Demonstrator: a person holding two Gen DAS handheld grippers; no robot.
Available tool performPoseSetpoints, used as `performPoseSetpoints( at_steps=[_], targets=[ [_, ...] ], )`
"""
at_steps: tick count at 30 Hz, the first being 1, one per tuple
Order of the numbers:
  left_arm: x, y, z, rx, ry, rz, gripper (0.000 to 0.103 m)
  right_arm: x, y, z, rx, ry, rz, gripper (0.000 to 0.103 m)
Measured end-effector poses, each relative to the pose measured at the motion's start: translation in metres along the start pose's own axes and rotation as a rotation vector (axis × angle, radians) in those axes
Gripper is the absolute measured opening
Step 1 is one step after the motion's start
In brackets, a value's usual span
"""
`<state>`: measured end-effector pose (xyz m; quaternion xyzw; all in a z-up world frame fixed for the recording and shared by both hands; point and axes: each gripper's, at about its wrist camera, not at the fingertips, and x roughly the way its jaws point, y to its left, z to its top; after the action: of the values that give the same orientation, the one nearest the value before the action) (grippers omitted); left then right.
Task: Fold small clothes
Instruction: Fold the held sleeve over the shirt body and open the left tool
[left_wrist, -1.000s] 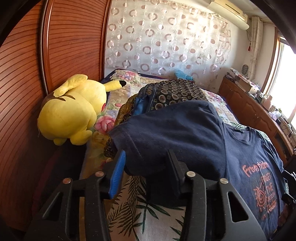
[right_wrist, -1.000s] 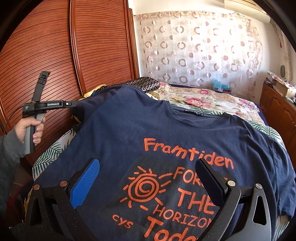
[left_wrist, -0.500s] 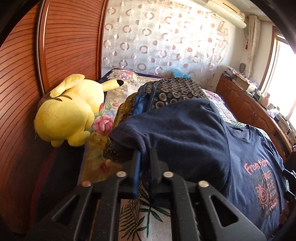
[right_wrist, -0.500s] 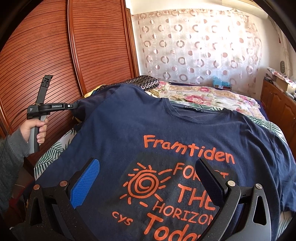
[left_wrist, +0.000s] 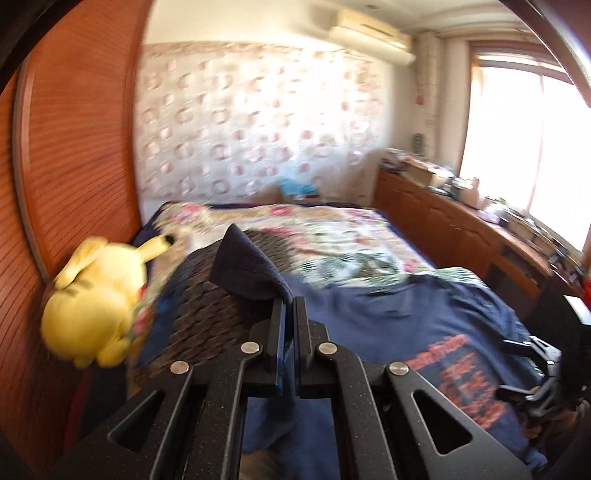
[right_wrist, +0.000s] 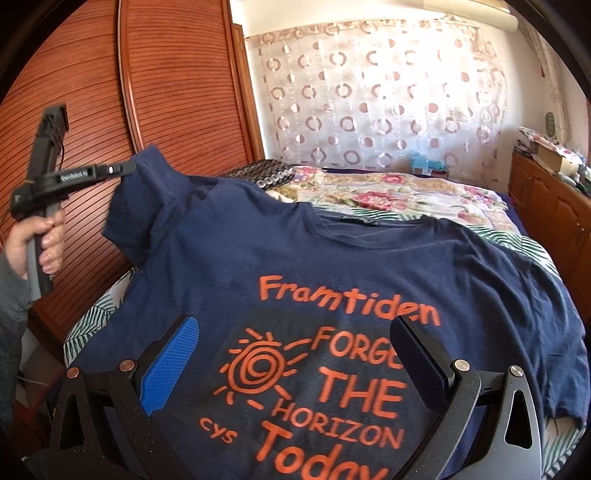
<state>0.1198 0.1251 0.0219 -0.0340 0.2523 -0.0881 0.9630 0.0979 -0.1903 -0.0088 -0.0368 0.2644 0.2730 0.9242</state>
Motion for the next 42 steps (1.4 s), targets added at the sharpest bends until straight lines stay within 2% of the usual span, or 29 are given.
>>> performPoseSetpoints(
  at_steps=[3,6,9,11,13,15,18,20,23,26,33,42],
  targets=[
    [0.005,-0.036,0.011,0.049,0.010,-0.052,0.004,-0.007,-0.007,-0.002,0.017,-0.016,-0.015,0.103],
    [0.016,-0.067,0.011,0.103,0.040,-0.073,0.004,-0.013,-0.015,-0.005,0.040,-0.028,-0.026,0.103],
    [0.021,-0.080,0.007,0.104,0.062,-0.100,0.018,-0.015,-0.015,-0.009,0.052,-0.027,-0.036,0.103],
    [0.019,-0.081,0.002,0.099,0.061,-0.100,0.034,-0.016,-0.013,-0.012,0.050,-0.026,-0.045,0.103],
    [0.016,-0.078,-0.003,0.098,0.060,-0.085,0.041,-0.014,-0.011,-0.012,0.049,-0.023,-0.053,0.103],
    [0.013,-0.069,-0.011,0.091,0.068,-0.073,0.044,-0.013,-0.006,-0.011,0.046,-0.020,-0.060,0.103],
    [0.011,-0.060,-0.023,0.072,0.084,-0.051,0.062,-0.010,0.002,-0.008,0.028,-0.017,-0.060,0.100],
    [0.007,-0.050,-0.033,0.051,0.087,-0.040,0.080,-0.008,0.008,-0.006,0.005,-0.011,-0.052,0.098],
    [0.002,-0.039,-0.047,0.023,0.097,-0.020,0.082,-0.001,0.015,0.000,-0.034,0.003,-0.030,0.095],
    [0.001,-0.029,-0.061,0.004,0.104,0.030,0.082,0.010,0.023,0.007,-0.069,0.016,-0.017,0.092],
    [0.005,-0.014,-0.088,-0.013,0.145,0.077,0.082,0.035,0.020,0.025,-0.116,0.062,0.016,0.092],
    [0.027,-0.016,-0.080,0.014,0.142,0.073,0.082,0.075,0.001,0.030,-0.113,0.157,0.003,0.092]
  ],
)
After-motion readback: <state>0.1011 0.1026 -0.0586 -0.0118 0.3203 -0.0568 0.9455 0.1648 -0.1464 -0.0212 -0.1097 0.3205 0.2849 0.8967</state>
